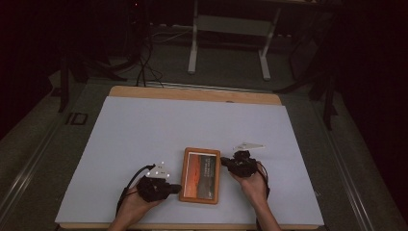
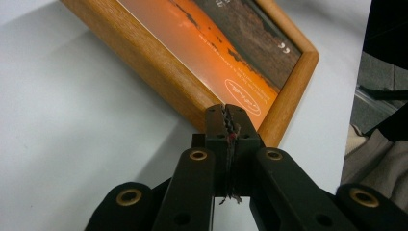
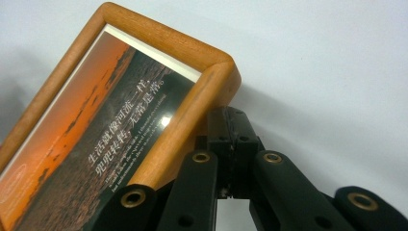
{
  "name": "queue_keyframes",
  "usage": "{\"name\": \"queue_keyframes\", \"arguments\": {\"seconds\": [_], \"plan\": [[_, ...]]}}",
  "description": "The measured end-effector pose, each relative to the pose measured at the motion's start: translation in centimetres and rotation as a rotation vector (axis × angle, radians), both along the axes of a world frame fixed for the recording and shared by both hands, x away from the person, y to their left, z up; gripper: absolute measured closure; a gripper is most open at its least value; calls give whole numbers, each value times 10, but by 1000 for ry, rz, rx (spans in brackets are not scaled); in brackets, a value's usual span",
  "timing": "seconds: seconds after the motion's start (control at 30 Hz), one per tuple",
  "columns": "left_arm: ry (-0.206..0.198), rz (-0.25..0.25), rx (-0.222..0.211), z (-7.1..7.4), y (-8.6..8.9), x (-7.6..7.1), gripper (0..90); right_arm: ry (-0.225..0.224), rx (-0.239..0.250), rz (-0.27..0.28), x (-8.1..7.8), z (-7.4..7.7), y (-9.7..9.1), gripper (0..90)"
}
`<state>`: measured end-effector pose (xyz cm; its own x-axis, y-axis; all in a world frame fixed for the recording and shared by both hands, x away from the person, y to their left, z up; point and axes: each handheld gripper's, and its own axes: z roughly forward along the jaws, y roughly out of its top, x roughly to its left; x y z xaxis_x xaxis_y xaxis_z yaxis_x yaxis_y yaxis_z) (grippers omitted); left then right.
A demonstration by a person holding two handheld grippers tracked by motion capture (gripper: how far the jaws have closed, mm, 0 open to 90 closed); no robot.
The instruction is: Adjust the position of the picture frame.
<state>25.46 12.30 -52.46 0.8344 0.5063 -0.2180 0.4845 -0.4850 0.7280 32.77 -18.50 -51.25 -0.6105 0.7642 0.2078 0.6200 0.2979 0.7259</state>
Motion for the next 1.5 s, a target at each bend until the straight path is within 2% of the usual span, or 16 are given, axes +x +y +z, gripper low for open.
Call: {"name": "queue_keyframes", "arguments": {"seconds": [0.07, 0.13, 0.2, 0.23, 0.27, 0.37, 0.47, 0.53, 0.6, 0.7, 0.77, 0.83, 0.97, 1.17, 1.3, 1.5], "plan": [[3, 9, -14, 1, 0, 1, 886, 3, 3, 4, -1, -1, 0, 900], [7, 35, -31, 3, 1, 4, 833, 7, 5, 8, -2, 1, -1, 893], [18, 83, -75, 5, 3, 7, 760, 8, 15, -13, -5, 3, -3, 785], [27, 109, -94, 6, 5, 10, 730, 9, 37, -10, -7, 4, -6, 727], [34, 130, -111, 6, 7, 12, 698, 31, 86, -2, -9, 6, -10, 679], [66, 171, -149, 4, 6, 18, 601, 72, 188, 42, -14, 6, -15, 504], [100, 188, -152, 0, 2, 21, 538, 140, 227, 79, -19, 0, -12, 422], [123, 189, -154, -3, 0, 24, 521, 174, 228, 94, -21, -6, -9, 398], [154, 184, -160, -6, -2, 28, 509, 205, 238, 109, -23, -14, -6, 388], [197, 167, -147, -11, -5, 31, 488, 254, 258, 120, -25, -23, -4, 383], [217, 163, -143, -14, -6, 33, 488, 292, 286, 137, -24, -28, -2, 439], [256, 158, -157, -15, -5, 36, 500, 294, 275, 129, -24, -29, 0, 474], [275, 166, -161, -14, -3, 38, 526, 345, 337, 110, -18, -31, -4, 521], [269, 211, -180, -13, -3, 41, 543, 350, 359, 84, -6, -30, -3, 531], [291, 242, -199, -16, -4, 48, 546, 335, 357, 49, 3, -29, -2, 538], [281, 254, -191, -12, -8, 63, 551, 323, 349, 13, 16, -25, -5, 548]]}}
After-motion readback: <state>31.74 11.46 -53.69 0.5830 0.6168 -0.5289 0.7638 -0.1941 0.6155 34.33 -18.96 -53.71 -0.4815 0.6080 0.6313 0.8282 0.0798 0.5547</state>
